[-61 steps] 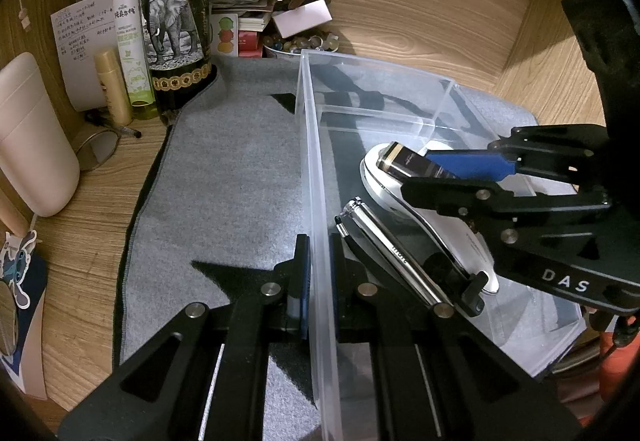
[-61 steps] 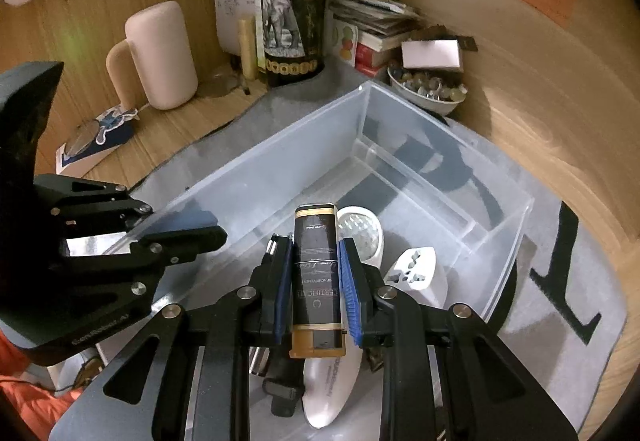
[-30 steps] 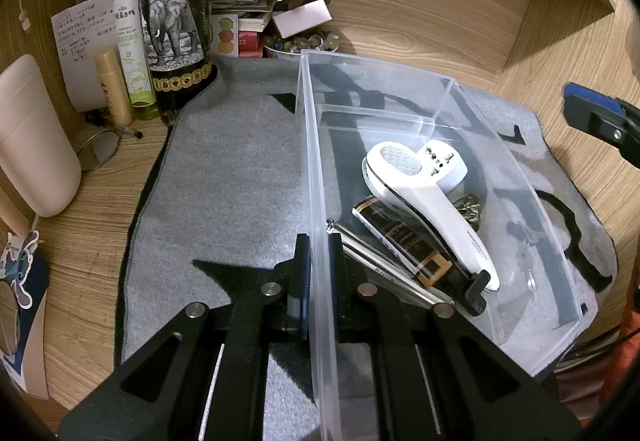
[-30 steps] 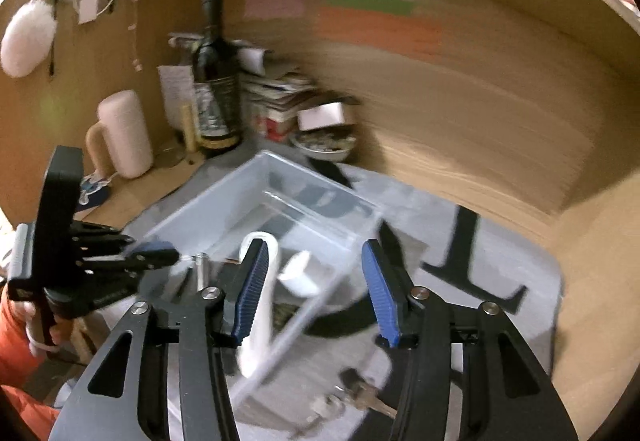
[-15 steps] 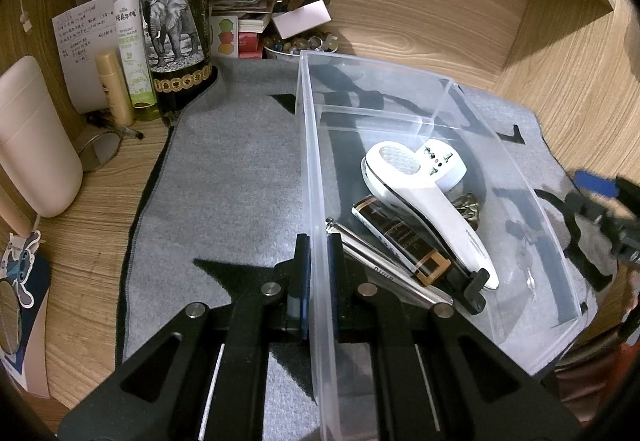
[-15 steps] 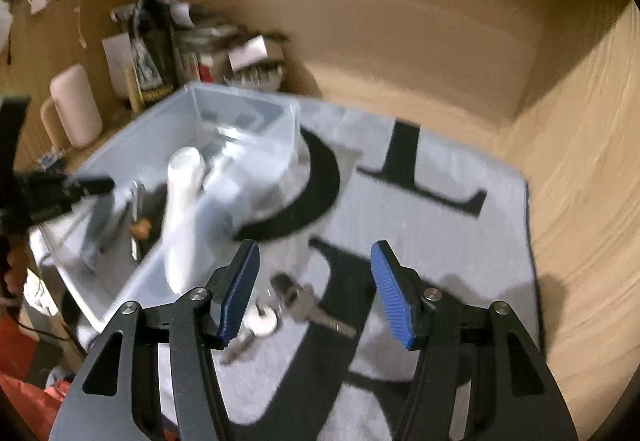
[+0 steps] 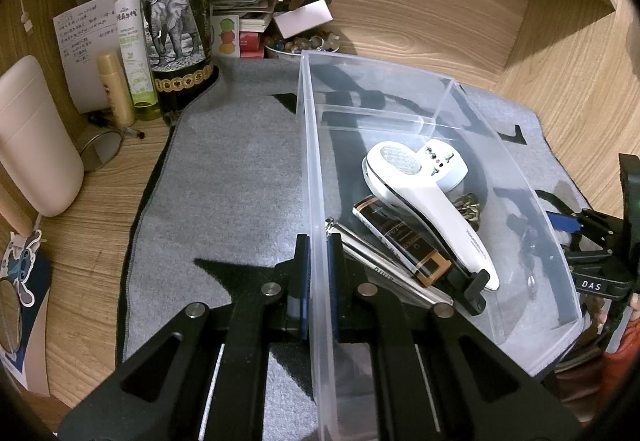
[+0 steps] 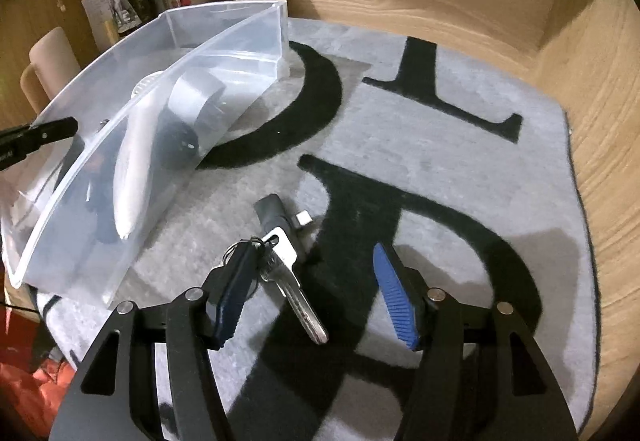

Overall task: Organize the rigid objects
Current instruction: 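Grasp the silver keys on the rug with the right gripper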

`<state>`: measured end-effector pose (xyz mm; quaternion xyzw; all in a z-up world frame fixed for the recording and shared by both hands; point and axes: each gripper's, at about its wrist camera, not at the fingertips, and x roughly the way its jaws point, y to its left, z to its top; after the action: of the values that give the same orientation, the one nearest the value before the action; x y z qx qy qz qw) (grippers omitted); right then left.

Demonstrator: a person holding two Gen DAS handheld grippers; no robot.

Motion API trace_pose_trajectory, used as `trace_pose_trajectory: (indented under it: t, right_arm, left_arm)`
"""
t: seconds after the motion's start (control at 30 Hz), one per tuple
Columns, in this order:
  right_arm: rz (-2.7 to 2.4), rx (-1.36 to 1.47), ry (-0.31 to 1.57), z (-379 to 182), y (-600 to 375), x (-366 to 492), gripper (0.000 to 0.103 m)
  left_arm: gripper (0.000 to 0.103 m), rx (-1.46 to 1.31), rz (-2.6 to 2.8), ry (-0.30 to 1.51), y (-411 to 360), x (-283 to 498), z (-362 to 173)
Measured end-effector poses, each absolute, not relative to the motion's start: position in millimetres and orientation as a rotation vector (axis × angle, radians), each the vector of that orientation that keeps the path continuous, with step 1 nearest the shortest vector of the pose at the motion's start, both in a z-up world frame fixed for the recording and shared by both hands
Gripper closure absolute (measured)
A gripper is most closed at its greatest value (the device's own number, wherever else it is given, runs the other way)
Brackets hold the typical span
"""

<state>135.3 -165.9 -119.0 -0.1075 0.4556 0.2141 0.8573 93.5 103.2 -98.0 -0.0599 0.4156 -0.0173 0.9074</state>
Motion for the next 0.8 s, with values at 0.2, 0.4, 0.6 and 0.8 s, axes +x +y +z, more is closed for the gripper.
trace_pose_trajectory:
  t: [0.2, 0.4, 0.6, 0.8]
  right_arm:
    - [0.472, -0.231, 0.946, -118, -163, 128, 0.046]
    - [0.478, -0.187, 0.94, -118, -165, 127, 0.073]
    - [0.479, -0.157, 0.938, -116, -166, 124, 0.087]
    - [0.468, -0.135, 0.932, -112, -177, 114, 0.095]
  left_arm:
    - [0.096, -0.122, -0.036, 0.857, 103, 93, -98]
    - [0.096, -0.123, -0.036, 0.857, 103, 93, -98]
    - [0.096, -0.123, -0.036, 0.857, 103, 94, -98]
    - [0.096, -0.125, -0.037, 0.857, 104, 93, -98]
